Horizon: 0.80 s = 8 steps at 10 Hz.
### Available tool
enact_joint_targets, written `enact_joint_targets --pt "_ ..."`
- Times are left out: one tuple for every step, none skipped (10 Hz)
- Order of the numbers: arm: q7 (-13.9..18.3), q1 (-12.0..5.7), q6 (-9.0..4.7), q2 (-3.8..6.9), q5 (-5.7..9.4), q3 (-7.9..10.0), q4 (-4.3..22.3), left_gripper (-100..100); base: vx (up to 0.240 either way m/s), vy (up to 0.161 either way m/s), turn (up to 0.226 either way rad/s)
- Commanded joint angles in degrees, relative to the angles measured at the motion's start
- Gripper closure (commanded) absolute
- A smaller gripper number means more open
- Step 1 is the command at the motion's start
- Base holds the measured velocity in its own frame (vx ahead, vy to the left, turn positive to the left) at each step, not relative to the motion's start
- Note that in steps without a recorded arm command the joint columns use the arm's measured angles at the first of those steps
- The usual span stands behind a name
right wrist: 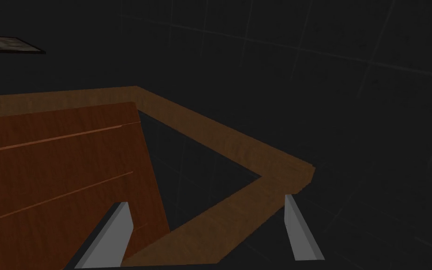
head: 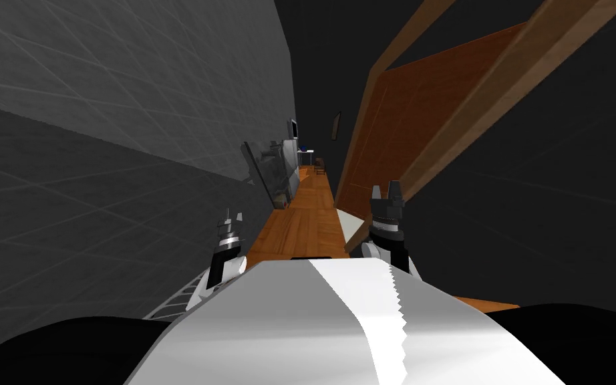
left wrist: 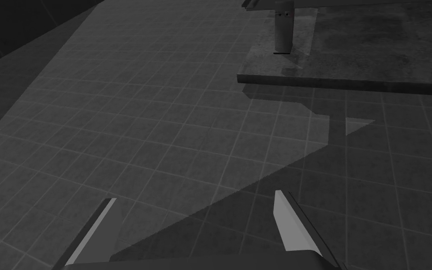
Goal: Push the door open
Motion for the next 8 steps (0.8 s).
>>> enact_joint_targets --pt "0.0 -0.24 -0.38 0.38 0.39 0.9 1.6 -100 0.191 0.0 0.022" --pt "-0.1 -0.37 -0.58 0.53 0.56 1.29 2.4 -100 0.24 0.041 0.027" --pt "-0.1 -0.5 -0.79 0.68 0.72 1.68 3.2 -100 0.221 0.019 0.01" --pt "-0.2 -0.63 -0.99 0.83 0.88 2.07 4.0 -100 0.192 0.038 0.022" --pt "-0.2 -0.76 -1.2 0.99 1.05 2.46 4.8 -100 0.172 0.014 0.01" --pt "-0.3 -0.89 -1.41 1.14 1.21 2.86 5.6 -100 0.194 -0.027 0.02" --pt "-0.3 -1.02 -1.61 1.29 1.38 3.25 6.4 -100 0.195 0.002 0.026" --pt "-0.3 -1.16 -1.83 1.42 1.55 3.66 7.2 -100 0.185 0.005 0.012"
